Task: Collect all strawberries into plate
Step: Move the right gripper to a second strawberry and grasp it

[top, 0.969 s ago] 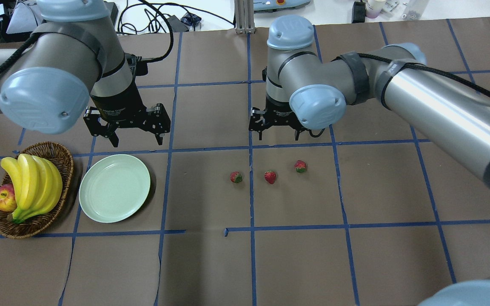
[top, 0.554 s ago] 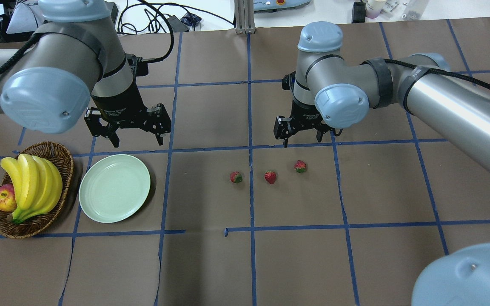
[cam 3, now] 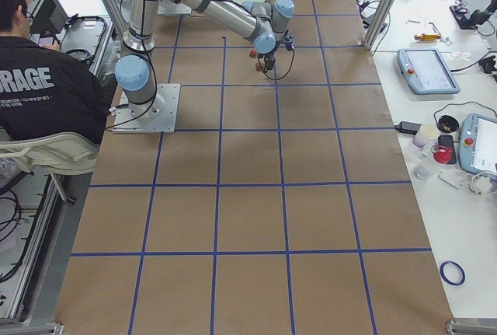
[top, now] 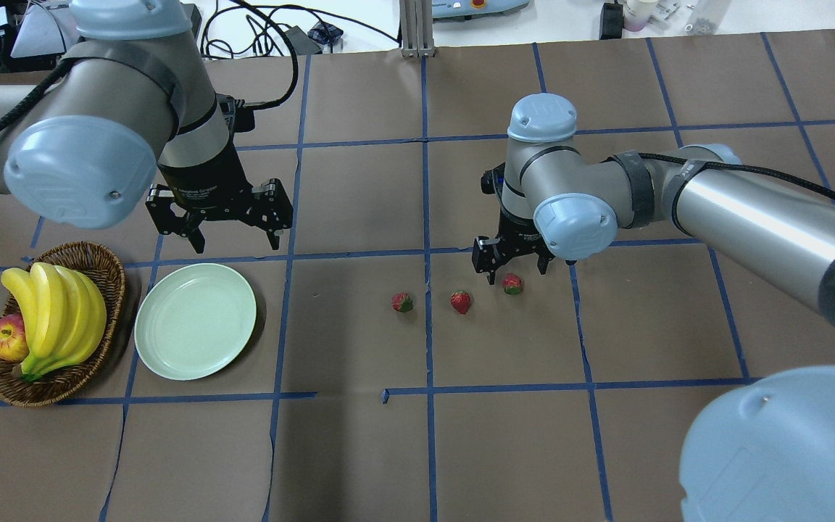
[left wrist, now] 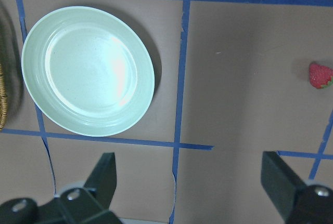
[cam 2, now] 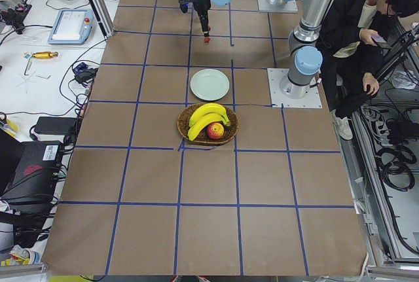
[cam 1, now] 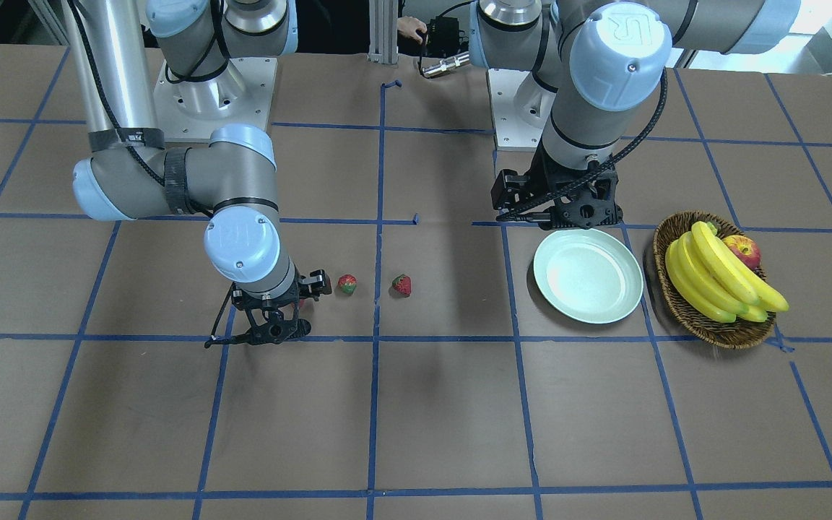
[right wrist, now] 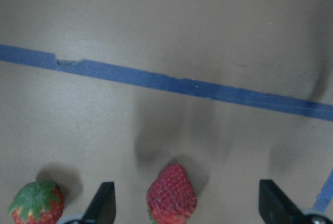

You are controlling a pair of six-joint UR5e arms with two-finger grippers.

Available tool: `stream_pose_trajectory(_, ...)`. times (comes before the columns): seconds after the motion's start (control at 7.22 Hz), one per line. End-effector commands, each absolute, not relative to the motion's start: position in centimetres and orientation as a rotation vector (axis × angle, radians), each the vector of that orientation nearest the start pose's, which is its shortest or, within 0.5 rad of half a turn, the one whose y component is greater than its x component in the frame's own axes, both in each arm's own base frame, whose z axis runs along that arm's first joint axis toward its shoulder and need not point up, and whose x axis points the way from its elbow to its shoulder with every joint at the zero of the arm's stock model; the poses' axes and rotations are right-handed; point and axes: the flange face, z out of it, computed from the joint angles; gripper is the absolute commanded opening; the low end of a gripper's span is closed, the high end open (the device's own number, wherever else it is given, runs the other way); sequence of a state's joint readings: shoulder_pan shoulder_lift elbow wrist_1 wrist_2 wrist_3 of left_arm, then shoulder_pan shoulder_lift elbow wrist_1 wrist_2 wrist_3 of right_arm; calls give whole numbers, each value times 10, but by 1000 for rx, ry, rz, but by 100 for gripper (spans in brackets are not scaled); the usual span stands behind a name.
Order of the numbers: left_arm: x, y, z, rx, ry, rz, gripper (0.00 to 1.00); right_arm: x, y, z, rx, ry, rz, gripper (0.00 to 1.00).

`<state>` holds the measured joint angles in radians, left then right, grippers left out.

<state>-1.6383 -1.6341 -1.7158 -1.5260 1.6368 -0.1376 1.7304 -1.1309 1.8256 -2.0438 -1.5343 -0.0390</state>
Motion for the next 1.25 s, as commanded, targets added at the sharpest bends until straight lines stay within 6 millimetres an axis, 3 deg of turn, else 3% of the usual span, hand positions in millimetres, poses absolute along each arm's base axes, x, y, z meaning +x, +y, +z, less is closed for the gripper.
stream_pose_trajectory(0.0, -160, -480, 382, -96, 3045, 264, 100, 224, -521, 169, -308, 3079, 380, 72)
stream_pose_trajectory(0.14, -160, -480, 382, -96, 3045, 265, 100, 223, -522, 171, -303, 3080, 375, 46)
stream_pose_trajectory(0.28, -160, -480, 382, -96, 3045, 265, 100, 223, -525, 173, -304, 3082, 366, 4)
stream_pose_trajectory(0.69, -160, -479, 383, -96, 3045, 260, 100, 225, -535, 189, -280, 3089, 295, 0)
stream_pose_trajectory(0.83, -160, -480, 383, -94, 3046, 255, 100, 230, -555, 232, -283, 3085, 186, 0)
stream_pose_trajectory(0.97, -160, -481, 384, -92, 3048, 244, 100, 242, -568, 273, -278, 3074, 194, 0)
stream_pose_trajectory(1.11, -157, -482, 390, -86, 3052, 227, 100, 269, -571, 296, -203, 3029, 179, 0)
